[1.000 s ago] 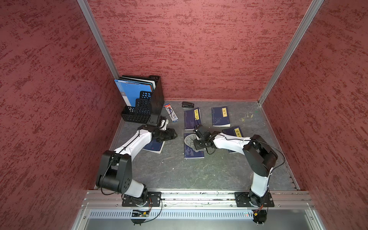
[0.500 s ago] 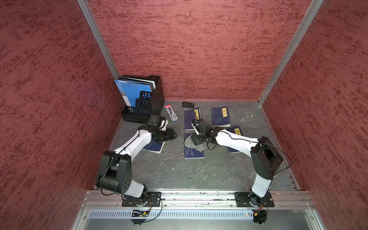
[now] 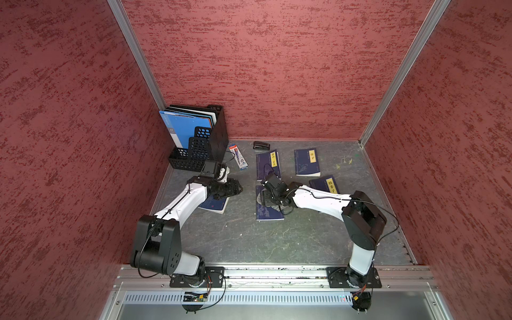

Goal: Wipe the cover of the book
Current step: Wipe the dirt from the cover of the book.

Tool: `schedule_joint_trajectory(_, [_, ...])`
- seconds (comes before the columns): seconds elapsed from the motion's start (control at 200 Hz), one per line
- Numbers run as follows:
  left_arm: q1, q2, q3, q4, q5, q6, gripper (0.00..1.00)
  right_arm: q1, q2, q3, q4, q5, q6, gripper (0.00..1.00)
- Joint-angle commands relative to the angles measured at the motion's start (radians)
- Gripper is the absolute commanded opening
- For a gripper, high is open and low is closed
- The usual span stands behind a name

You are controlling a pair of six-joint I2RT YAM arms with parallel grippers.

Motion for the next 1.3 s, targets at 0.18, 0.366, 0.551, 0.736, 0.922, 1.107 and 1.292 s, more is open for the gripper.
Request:
schedule_joint_trajectory(0.18, [0.026,-0.035,-0.024,0.021,0.015,-0.008,0.78,-0.001,0.095,-0.003,0.030,0.068,0.063,0.78])
schedule_joint_trajectory(0.366, [0.031,-0.035,-0.025,0.023,0.014,-0.009,0.79,-0.001,0.116,-0.009,0.019,0.094,0.044,0.70])
schedule_joint_trajectory(0.551, [0.037,-0.032,-0.023,0.020,0.014,-0.009,0.79,-0.001,0.121,-0.046,0.074,0.051,0.009,0.45])
schedule_joint_trajectory(0.736, [0.040,-0.039,-0.023,0.016,0.009,-0.009,0.78,-0.001,0.118,-0.078,0.135,-0.035,-0.075,0.28])
schedule_joint_trajectory(0.922, [0.042,-0.042,-0.023,0.012,0.005,-0.011,0.78,-0.001,0.062,-0.140,0.165,-0.128,-0.160,0.19])
schedule_joint_trajectory(1.107, [0.043,-0.041,-0.017,0.016,0.002,-0.015,0.78,-0.001,-0.022,-0.210,0.173,-0.183,-0.246,0.15])
schedule_joint_trajectory(1.292, [0.043,-0.035,-0.014,0.019,0.003,-0.022,0.78,-0.001,-0.061,-0.193,0.115,-0.129,-0.296,0.32])
